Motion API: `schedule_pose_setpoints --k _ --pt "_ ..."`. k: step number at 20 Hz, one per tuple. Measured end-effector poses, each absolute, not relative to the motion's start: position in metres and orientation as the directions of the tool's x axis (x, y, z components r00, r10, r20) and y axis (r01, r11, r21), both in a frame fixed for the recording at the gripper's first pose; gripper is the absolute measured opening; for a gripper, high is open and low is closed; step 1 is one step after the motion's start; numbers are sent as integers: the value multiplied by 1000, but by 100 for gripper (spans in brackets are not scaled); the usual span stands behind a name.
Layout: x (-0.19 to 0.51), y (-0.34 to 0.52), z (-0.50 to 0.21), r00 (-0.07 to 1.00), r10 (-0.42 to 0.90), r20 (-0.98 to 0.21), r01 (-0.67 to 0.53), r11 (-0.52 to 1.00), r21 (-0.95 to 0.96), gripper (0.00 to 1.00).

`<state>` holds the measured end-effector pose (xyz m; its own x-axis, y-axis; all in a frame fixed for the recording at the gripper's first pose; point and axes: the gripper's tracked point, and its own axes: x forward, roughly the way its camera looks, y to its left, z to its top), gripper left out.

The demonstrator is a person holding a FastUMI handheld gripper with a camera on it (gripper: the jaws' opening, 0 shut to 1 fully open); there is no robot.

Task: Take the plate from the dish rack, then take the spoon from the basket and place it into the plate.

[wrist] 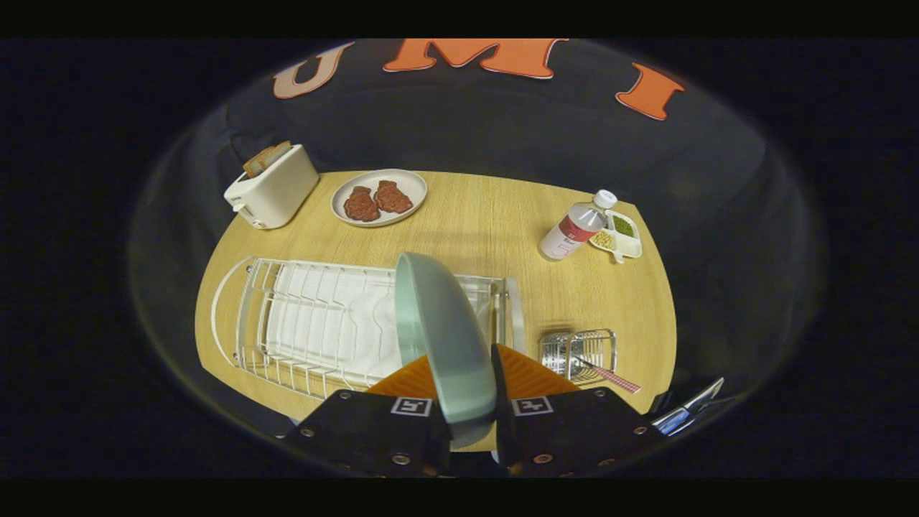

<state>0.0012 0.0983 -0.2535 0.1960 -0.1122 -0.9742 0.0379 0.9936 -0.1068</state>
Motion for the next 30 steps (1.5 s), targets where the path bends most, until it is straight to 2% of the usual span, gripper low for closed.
schedule_pose_setpoints --k 6,13,22,30 --pt "-16 88 -226 237 -29 -971 77 997 -11 26" --pt "-70 69 -212 229 144 -963 163 969 184 26" --pt "-163 39 -228 210 308 -928 262 897 357 26" --pt "-229 54 -269 201 461 -864 350 790 503 26"
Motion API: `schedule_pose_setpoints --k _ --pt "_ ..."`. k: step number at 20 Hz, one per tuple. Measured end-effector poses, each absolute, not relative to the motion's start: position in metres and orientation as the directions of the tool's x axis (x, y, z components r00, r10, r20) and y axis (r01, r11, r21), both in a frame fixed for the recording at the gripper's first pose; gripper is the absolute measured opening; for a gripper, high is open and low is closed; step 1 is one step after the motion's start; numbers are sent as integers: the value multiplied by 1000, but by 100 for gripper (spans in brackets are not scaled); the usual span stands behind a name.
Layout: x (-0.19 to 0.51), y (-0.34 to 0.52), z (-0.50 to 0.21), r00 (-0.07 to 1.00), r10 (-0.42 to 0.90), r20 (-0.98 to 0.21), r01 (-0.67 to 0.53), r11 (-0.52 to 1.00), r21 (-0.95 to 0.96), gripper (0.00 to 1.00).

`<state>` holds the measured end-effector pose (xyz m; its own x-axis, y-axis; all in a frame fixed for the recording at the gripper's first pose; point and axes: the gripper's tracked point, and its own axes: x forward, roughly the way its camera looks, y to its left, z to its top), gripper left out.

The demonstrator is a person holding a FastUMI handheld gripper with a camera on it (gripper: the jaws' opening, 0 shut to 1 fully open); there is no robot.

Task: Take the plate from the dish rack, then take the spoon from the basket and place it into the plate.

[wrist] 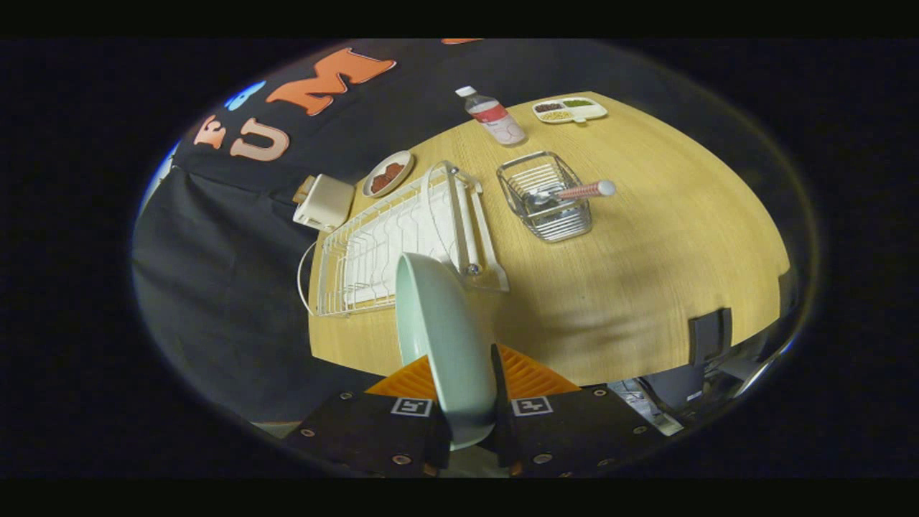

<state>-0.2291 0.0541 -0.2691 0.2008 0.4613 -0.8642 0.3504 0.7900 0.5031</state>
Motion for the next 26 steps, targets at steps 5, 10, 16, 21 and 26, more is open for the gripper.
schedule_pose_setpoints --k 5,10,16,21,26 --pt "-253 84 -305 229 554 -801 385 704 597 26" --pt "-256 107 -330 220 589 -778 371 687 625 26" --pt "-256 123 -348 185 598 -780 320 714 623 26" --pt "-255 127 -358 206 561 -802 353 721 596 32" --pt "-233 89 -359 288 428 -857 379 771 513 46"
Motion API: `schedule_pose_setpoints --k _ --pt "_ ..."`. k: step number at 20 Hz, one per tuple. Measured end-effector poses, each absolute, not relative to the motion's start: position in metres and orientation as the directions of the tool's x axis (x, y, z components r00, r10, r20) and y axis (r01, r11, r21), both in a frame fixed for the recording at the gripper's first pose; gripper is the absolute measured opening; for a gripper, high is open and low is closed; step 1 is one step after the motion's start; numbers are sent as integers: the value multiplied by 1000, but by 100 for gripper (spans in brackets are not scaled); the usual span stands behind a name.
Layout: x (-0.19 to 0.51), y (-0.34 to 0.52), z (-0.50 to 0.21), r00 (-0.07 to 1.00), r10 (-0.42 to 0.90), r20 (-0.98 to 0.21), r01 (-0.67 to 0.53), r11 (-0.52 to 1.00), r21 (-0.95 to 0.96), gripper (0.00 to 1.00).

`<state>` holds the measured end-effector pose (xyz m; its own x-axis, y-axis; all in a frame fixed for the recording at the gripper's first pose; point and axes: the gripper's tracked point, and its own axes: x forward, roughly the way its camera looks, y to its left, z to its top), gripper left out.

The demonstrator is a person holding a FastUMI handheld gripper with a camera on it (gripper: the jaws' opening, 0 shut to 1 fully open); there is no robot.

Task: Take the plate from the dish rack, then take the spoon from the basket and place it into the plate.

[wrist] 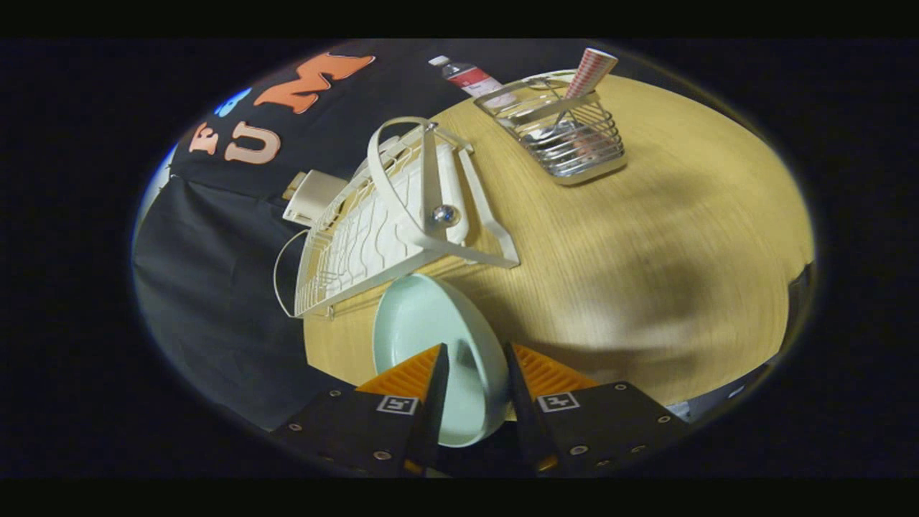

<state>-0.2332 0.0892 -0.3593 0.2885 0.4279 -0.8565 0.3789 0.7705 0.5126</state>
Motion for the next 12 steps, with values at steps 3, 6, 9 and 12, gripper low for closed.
schedule_pose_setpoints --k 3,6,9,12 --pt "-203 48 -348 406 316 -858 379 796 473 73" --pt "-174 3 -337 512 179 -840 393 821 414 90" --pt "-141 -36 -316 629 33 -776 367 868 335 96" --pt "-123 -60 -302 695 -58 -717 313 922 229 96"
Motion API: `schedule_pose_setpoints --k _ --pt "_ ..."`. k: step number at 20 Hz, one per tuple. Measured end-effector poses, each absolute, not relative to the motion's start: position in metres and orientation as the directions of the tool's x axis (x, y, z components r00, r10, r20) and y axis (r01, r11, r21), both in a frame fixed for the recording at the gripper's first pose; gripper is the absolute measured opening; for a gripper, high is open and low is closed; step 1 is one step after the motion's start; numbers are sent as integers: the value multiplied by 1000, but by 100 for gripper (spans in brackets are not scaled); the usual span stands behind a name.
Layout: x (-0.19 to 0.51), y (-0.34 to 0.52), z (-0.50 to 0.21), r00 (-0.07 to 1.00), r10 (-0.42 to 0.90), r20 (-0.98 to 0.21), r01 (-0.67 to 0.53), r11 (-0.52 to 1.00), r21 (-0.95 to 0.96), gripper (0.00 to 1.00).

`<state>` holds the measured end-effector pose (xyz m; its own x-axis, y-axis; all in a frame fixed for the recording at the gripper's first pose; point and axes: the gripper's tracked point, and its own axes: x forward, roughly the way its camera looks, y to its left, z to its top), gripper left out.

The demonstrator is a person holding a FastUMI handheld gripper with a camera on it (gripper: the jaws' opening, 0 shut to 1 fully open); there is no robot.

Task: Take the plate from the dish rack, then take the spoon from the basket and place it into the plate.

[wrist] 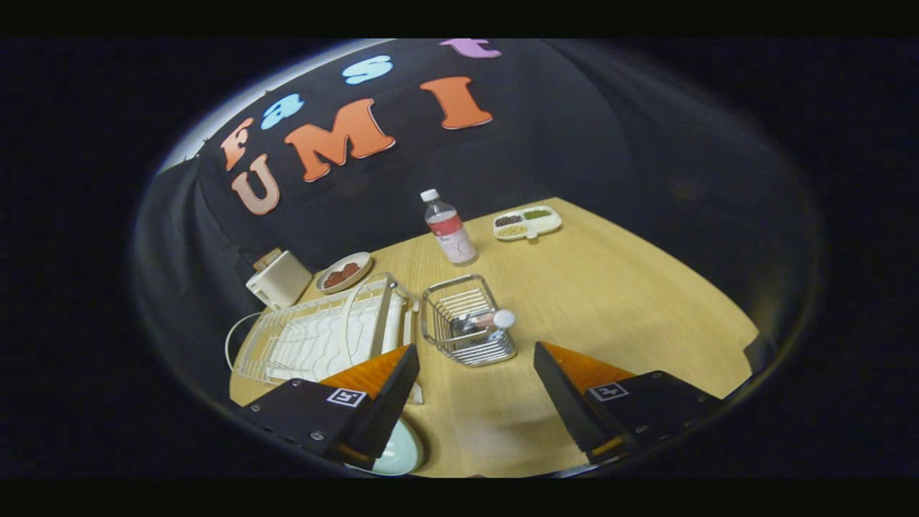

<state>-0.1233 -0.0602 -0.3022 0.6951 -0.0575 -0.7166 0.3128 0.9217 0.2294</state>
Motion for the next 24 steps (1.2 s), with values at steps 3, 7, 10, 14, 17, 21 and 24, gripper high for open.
schedule_pose_setpoints --k 3,7,10,14,17,21,24 --pt "-109 -61 -304 715 -56 -697 287 933 219 92" --pt "-98 -59 -313 714 -70 -697 275 943 187 72" --pt "-102 -60 -323 698 -105 -708 239 966 93 53" --pt "-104 -57 -318 700 -127 -703 206 978 29 26" --pt "-104 -52 -311 697 -111 -708 212 976 55 13" --pt "-95 -50 -287 718 -83 -691 226 967 119 12" --pt "-89 -52 -264 741 -85 -667 227 965 129 11"
